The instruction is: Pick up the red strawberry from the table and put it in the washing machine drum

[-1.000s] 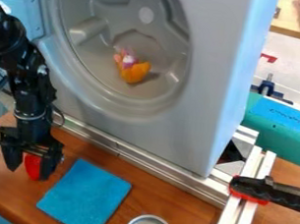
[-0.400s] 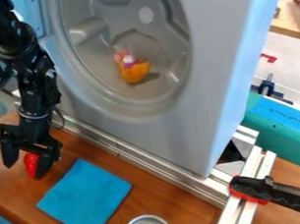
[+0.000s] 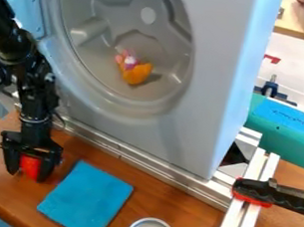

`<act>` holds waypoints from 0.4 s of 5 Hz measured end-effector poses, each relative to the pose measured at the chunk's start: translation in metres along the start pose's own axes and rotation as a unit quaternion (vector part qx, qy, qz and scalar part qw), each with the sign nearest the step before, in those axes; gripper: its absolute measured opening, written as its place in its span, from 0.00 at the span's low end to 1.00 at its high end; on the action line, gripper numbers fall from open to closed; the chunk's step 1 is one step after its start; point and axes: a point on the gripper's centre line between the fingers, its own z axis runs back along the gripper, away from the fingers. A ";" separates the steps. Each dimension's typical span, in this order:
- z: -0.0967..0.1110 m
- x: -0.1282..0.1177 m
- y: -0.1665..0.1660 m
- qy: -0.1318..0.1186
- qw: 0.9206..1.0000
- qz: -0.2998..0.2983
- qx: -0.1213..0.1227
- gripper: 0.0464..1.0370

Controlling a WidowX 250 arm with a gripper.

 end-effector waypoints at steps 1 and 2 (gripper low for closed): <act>-0.001 0.003 0.000 0.002 1.000 0.000 0.000 0.78; 0.001 -0.002 0.001 0.007 1.000 0.002 0.002 0.78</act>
